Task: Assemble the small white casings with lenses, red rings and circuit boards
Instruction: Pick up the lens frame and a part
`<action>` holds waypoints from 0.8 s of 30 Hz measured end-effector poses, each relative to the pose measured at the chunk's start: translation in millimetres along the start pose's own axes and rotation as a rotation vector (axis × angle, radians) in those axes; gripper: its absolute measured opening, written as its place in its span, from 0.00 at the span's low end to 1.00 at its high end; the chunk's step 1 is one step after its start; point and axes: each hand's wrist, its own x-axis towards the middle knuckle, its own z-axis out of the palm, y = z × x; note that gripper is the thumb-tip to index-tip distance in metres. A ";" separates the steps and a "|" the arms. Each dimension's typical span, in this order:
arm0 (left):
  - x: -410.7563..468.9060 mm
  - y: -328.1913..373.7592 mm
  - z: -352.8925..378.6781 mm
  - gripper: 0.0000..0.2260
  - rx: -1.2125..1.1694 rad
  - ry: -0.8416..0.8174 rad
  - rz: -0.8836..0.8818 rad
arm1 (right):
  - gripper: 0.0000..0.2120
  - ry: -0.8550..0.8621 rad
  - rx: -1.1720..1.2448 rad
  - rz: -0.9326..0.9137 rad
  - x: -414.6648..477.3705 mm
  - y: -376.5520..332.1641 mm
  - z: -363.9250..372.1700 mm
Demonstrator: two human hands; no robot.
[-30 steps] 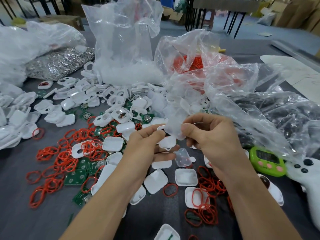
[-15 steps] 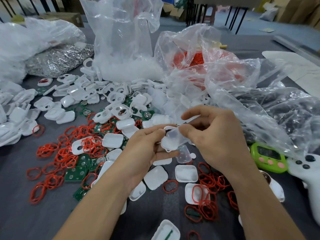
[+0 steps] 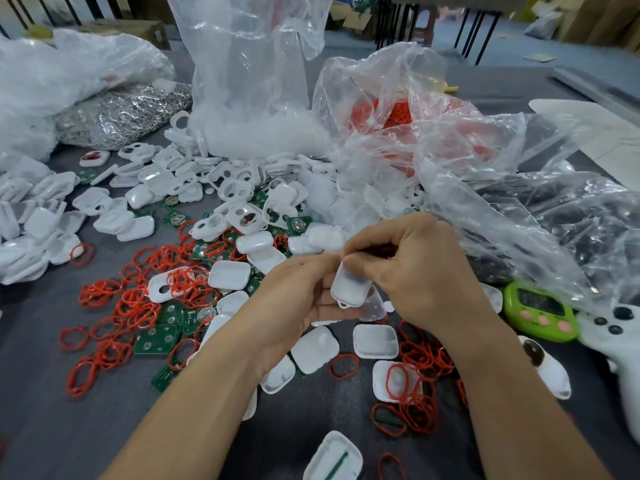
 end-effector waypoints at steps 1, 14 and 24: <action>-0.2 0.3 0.1 0.16 -0.004 0.007 -0.003 | 0.06 0.006 -0.019 0.002 0.3 0.8 1.4; -2.7 3.2 1.8 0.19 0.058 -0.014 -0.026 | 0.05 0.219 0.081 0.103 3.3 18.5 8.8; -2.7 3.4 5.5 0.12 0.114 0.195 0.042 | 0.10 0.241 0.105 0.163 3.7 33.4 4.3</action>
